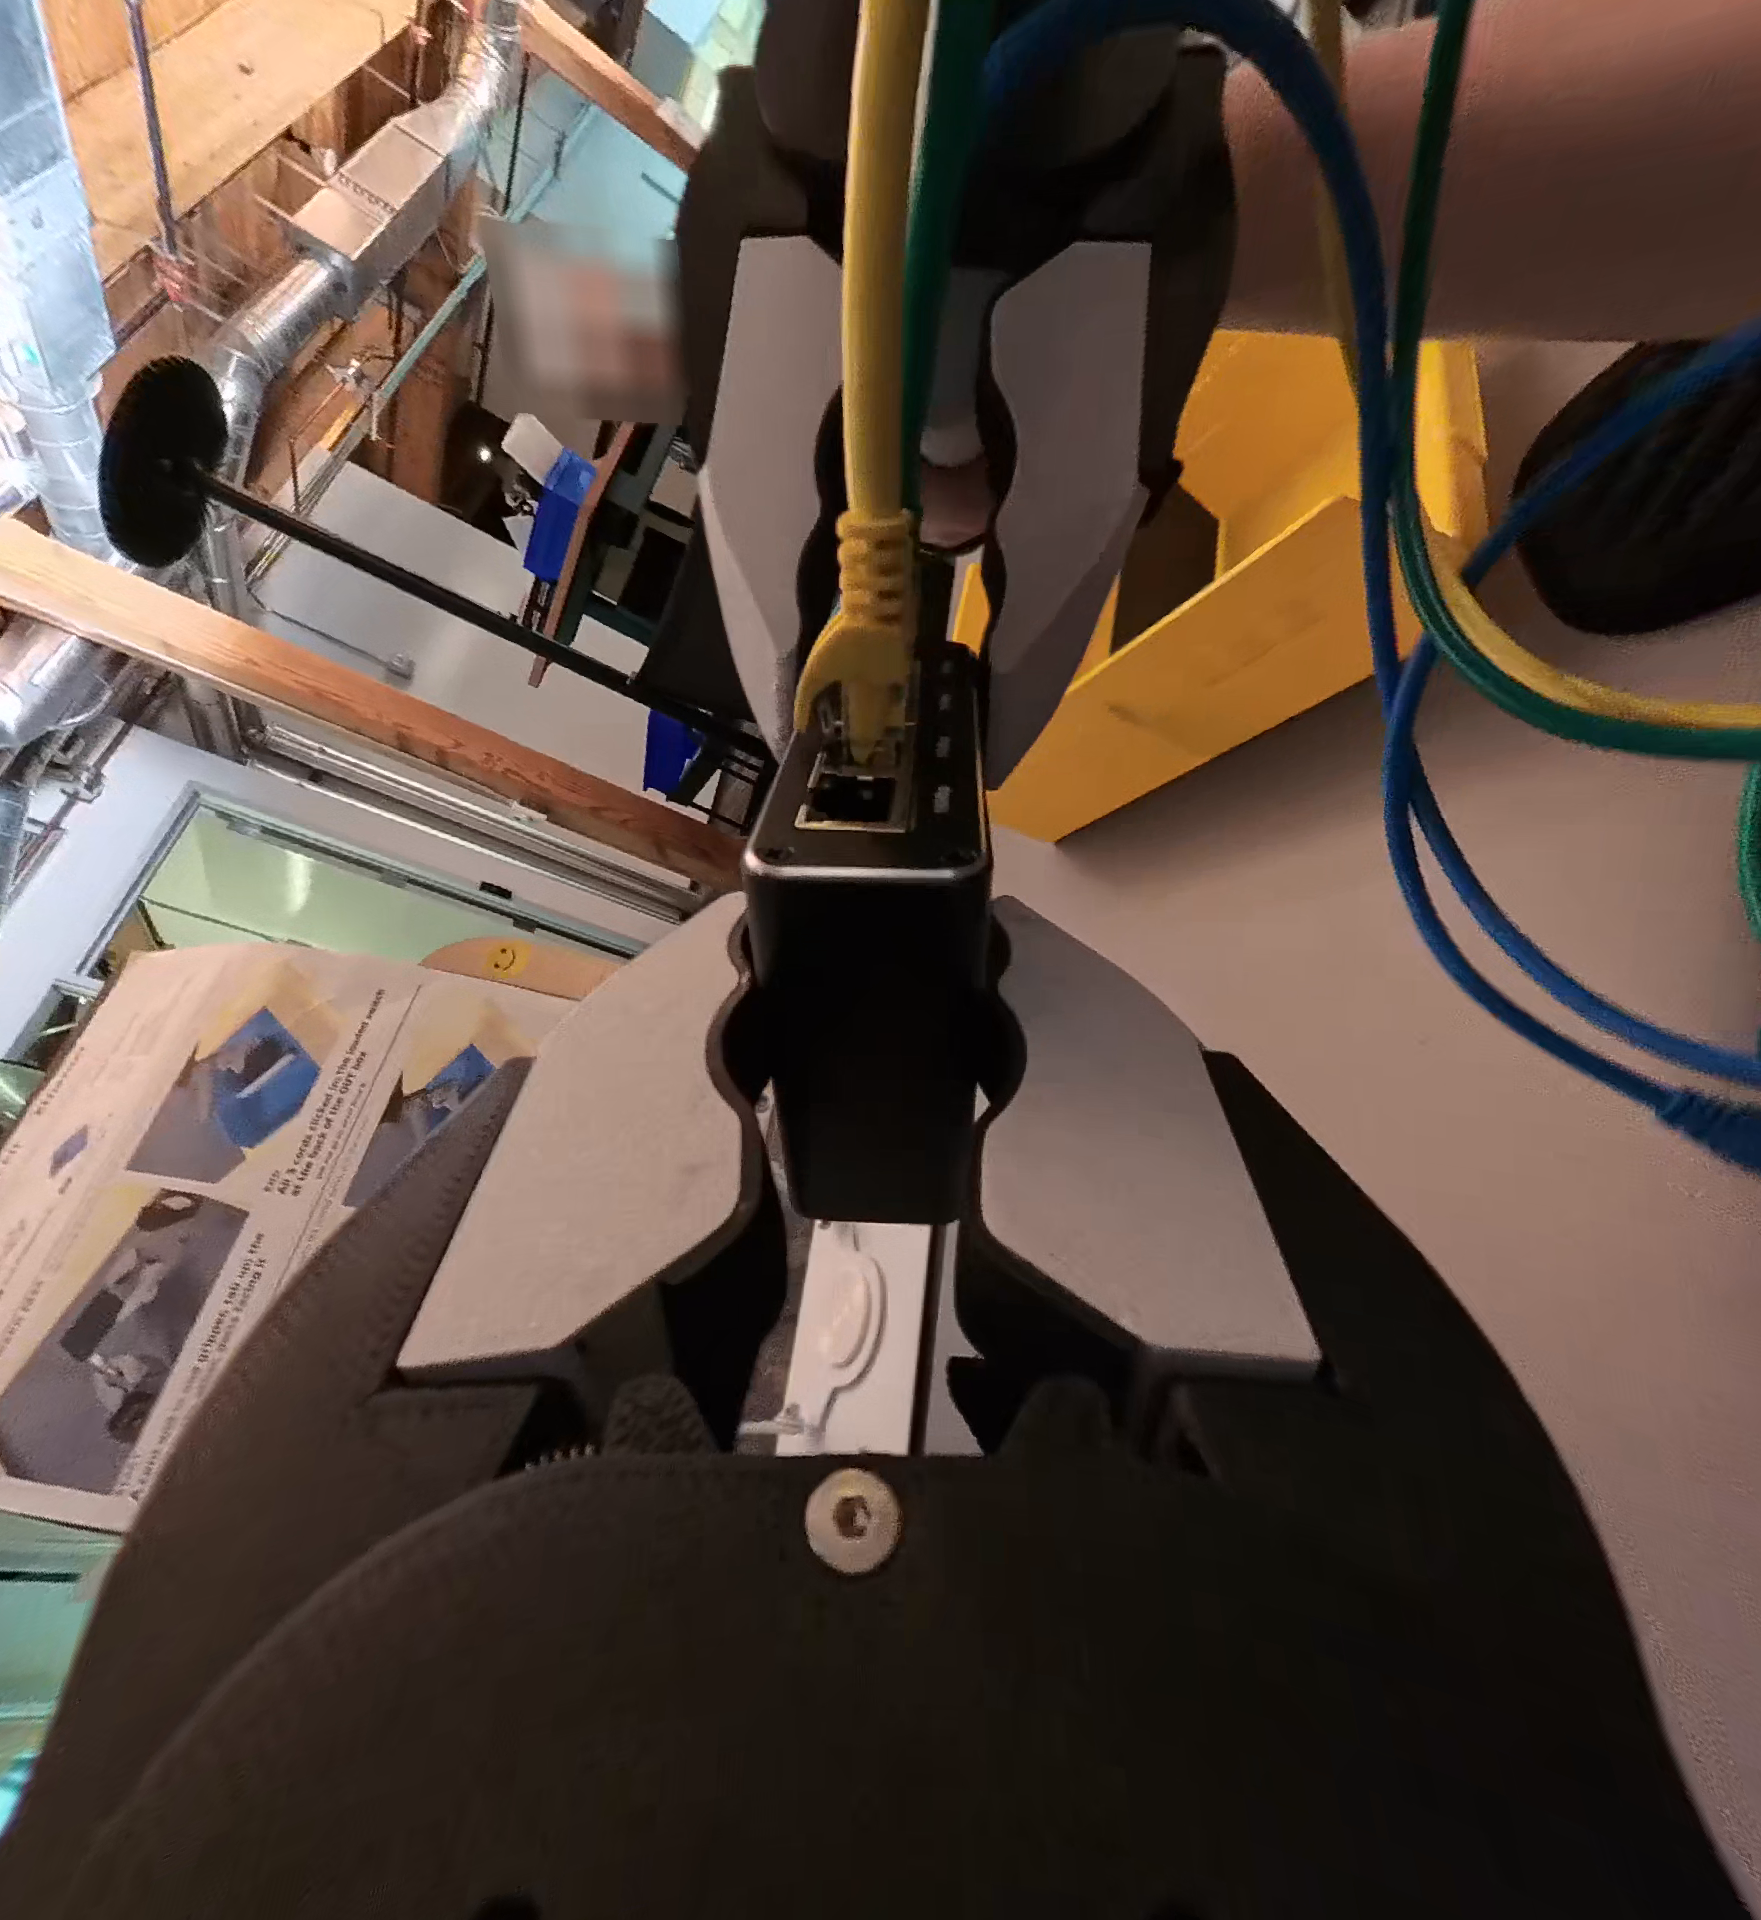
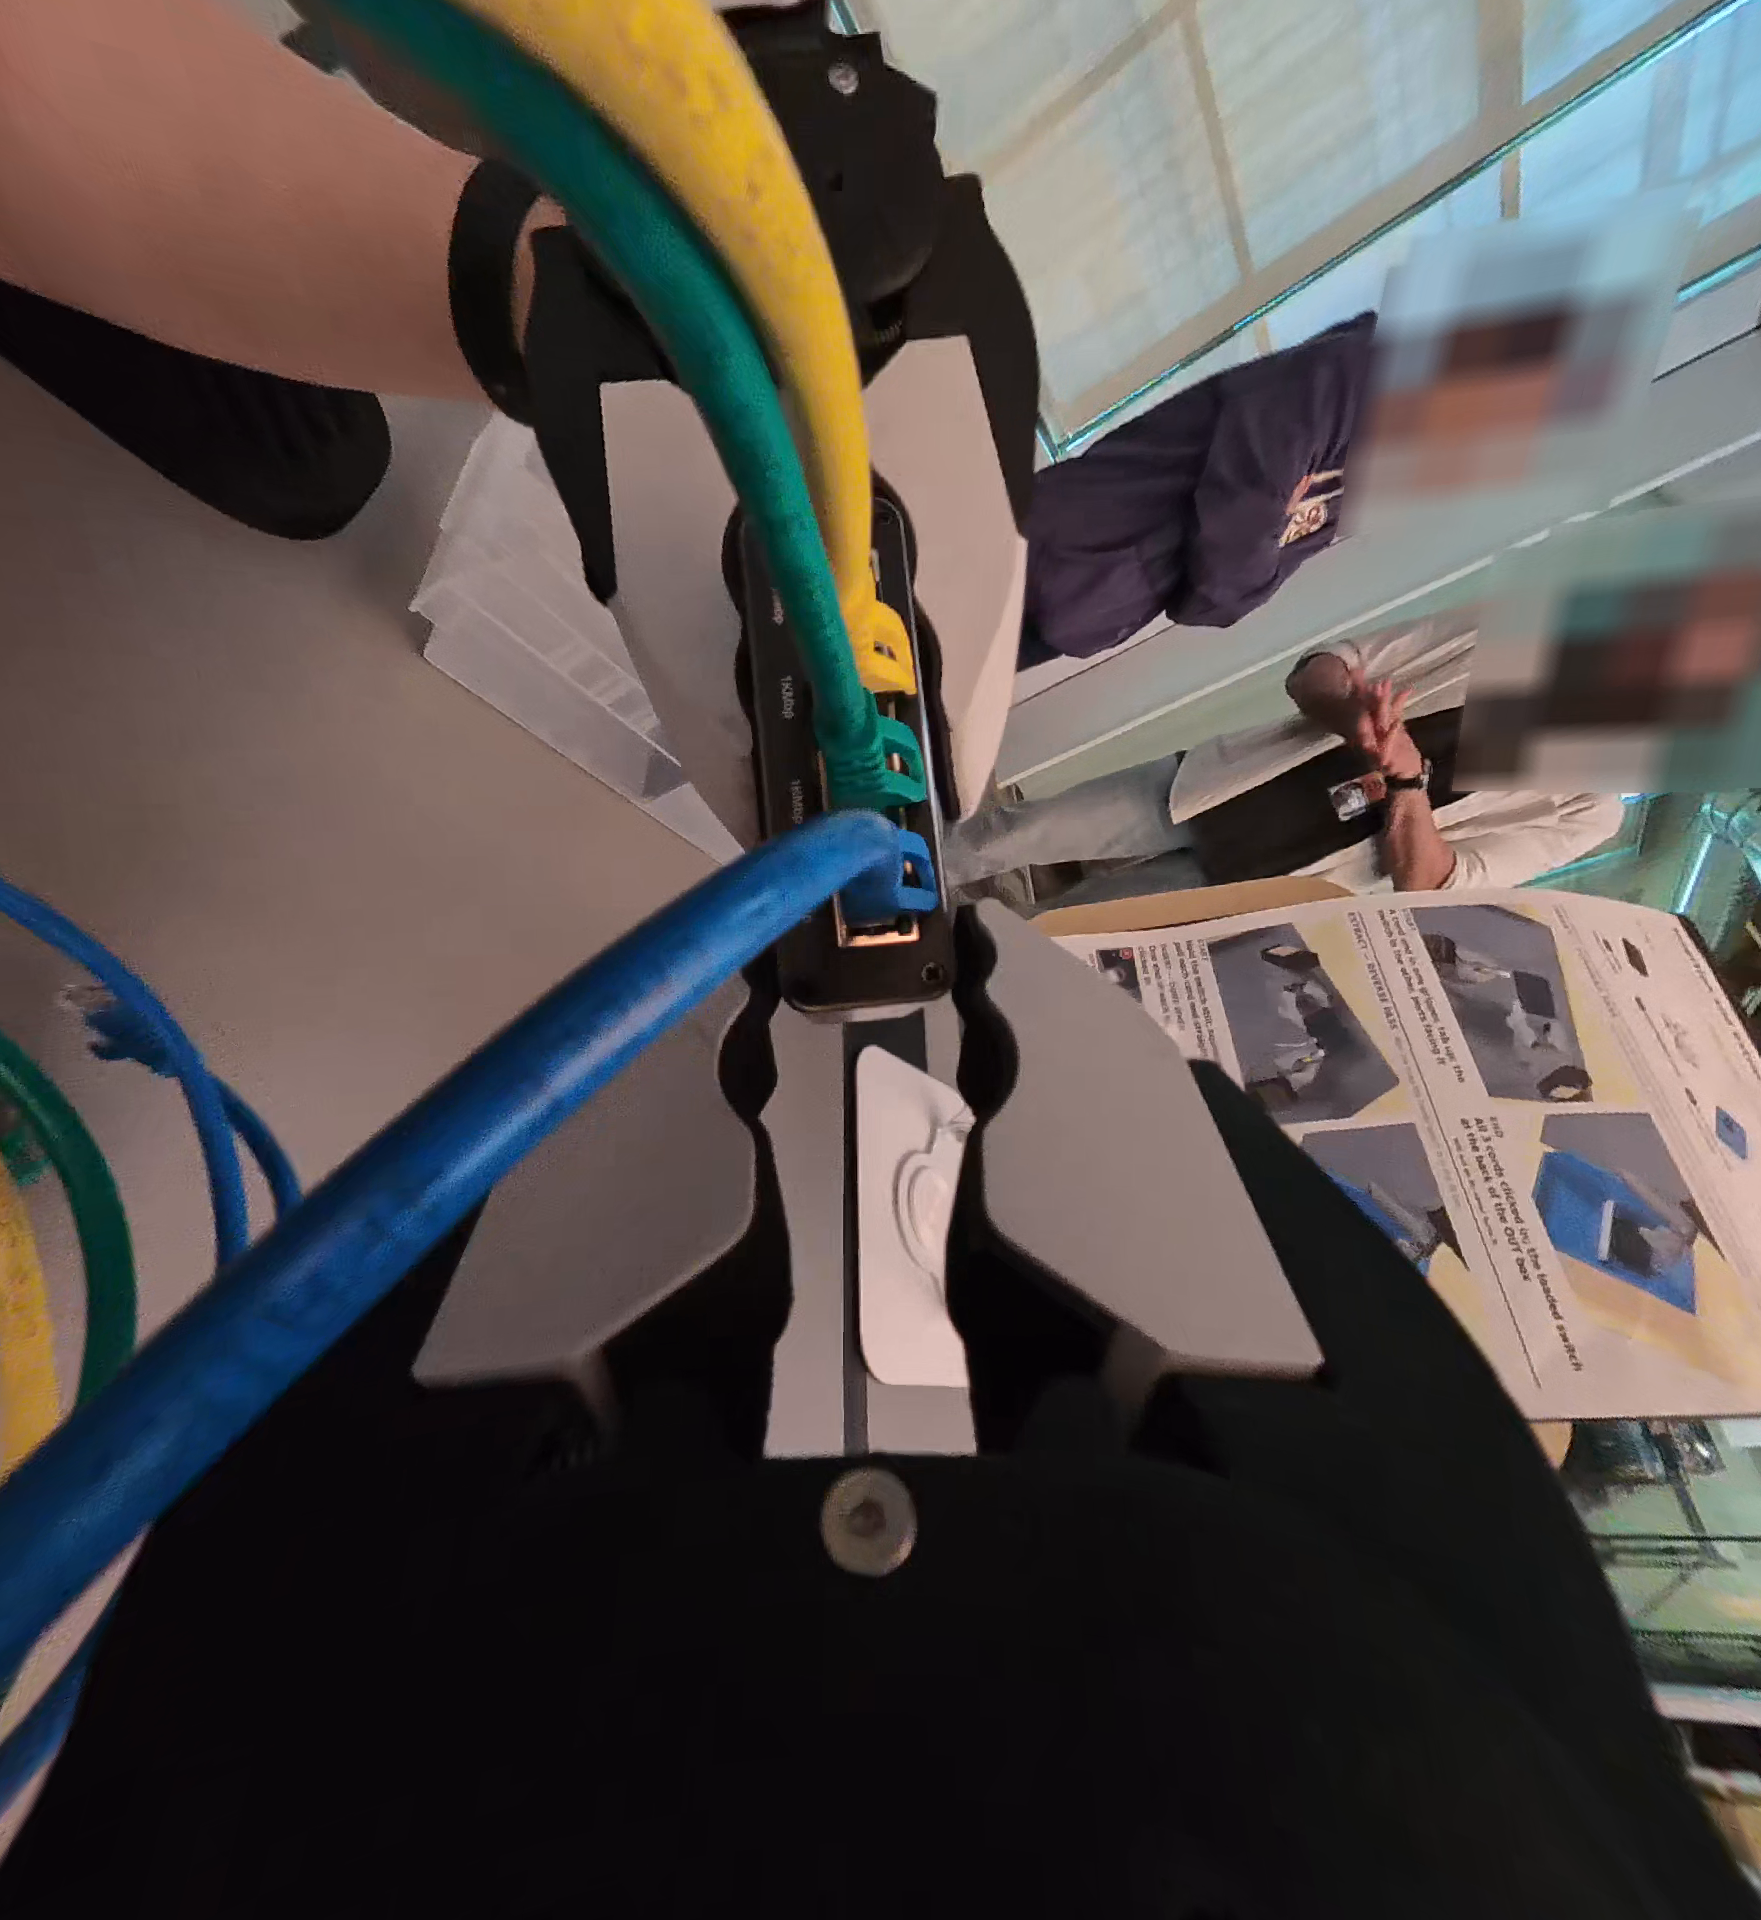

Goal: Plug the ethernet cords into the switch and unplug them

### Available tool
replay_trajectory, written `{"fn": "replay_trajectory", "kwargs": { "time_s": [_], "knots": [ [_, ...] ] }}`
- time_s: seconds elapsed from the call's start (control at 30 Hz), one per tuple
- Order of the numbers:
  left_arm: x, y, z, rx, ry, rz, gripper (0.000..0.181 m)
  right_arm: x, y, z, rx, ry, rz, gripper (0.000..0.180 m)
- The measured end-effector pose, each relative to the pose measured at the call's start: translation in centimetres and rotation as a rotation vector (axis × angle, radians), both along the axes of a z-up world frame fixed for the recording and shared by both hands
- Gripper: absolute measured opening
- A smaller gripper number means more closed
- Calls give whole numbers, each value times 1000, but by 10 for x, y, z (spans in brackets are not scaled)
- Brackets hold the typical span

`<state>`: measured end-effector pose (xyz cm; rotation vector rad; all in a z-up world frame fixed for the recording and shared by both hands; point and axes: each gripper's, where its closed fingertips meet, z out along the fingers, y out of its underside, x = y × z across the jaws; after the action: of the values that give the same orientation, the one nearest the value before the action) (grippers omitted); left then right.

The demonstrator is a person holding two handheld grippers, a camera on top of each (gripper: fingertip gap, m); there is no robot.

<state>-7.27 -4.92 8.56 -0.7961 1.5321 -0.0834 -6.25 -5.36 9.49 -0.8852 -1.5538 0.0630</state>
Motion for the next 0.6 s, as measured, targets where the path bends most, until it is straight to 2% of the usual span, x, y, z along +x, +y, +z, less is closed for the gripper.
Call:
{"fn": "replay_trajectory", "kwargs": {
  "time_s": [0.13, 0.27, 0.6],
  "knots": [
    [-3, -1, -5, 60, 79, 34, 37, 0, -2, -2, -14, -9, 21, 33],
    [-2, -1, -11, 45, 115, 40, 38, -2, -5, -3, -19, -12, 44, 33],
    [-2, 2, -5, 98, 62, 53, 36, -5, -3, 0, 22, 22, 60, 33]
  ]
}}
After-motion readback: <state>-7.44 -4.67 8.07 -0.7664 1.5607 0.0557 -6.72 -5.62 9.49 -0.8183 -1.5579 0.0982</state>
